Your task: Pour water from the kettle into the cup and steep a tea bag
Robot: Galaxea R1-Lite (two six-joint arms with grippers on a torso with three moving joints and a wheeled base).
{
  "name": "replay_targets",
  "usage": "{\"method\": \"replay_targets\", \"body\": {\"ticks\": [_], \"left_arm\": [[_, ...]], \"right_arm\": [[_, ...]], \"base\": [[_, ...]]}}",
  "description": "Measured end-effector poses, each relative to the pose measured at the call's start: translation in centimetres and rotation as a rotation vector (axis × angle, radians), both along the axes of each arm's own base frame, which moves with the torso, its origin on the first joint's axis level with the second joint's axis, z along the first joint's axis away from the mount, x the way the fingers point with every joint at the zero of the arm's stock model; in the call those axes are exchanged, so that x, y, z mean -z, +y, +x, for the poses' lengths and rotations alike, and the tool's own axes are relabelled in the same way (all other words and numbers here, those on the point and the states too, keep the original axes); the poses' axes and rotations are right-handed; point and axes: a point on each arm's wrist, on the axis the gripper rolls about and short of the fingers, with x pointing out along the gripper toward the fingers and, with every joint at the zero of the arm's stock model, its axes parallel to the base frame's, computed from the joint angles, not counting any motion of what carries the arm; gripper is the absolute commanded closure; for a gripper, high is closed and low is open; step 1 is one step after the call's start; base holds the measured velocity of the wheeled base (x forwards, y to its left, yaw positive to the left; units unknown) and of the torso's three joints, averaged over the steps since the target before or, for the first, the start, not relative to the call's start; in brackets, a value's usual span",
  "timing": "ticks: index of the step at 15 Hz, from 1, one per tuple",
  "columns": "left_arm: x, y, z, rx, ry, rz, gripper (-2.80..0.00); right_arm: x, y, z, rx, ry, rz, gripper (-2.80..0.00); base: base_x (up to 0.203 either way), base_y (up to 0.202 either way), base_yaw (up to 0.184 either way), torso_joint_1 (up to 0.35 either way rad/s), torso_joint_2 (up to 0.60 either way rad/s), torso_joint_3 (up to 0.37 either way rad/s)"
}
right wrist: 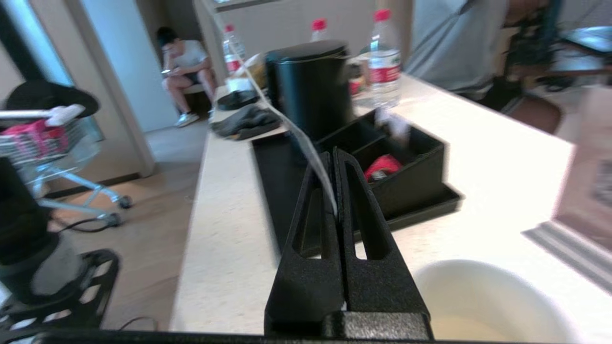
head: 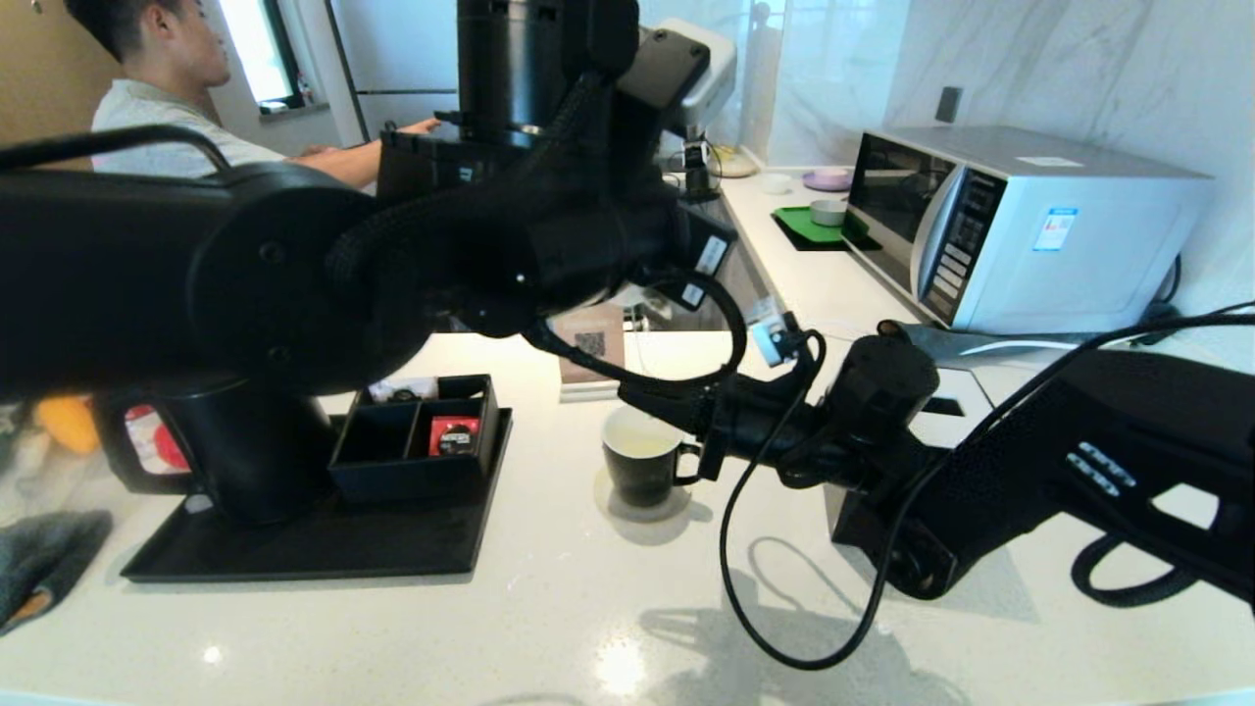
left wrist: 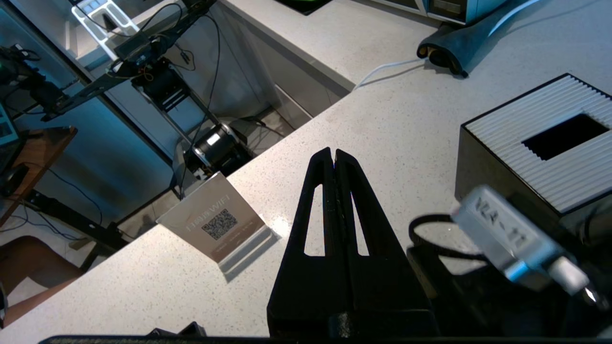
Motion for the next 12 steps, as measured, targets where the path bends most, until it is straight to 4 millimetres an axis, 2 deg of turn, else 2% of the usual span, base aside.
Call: {"method": "replay_targets", "body": {"ticks": [7,12], "left_arm": [[0.9,-0.3,-2.4,0.049,0.029,0.033,0.00],[2.4,0.5,-3.6,0.058,0.068,0.073,0.00]], "right_arm": [[-0.4,-1.6,1.5,0.051,-0.016,0.010,0.00],[-2.0,-1.8,2.8,0.070,-0.040,0.024,0.00]], "base": [[0.000,0.000,0.000,0.000,0.00,0.000],[0.000,0.000,0.000,0.000,0.00,0.000]]}}
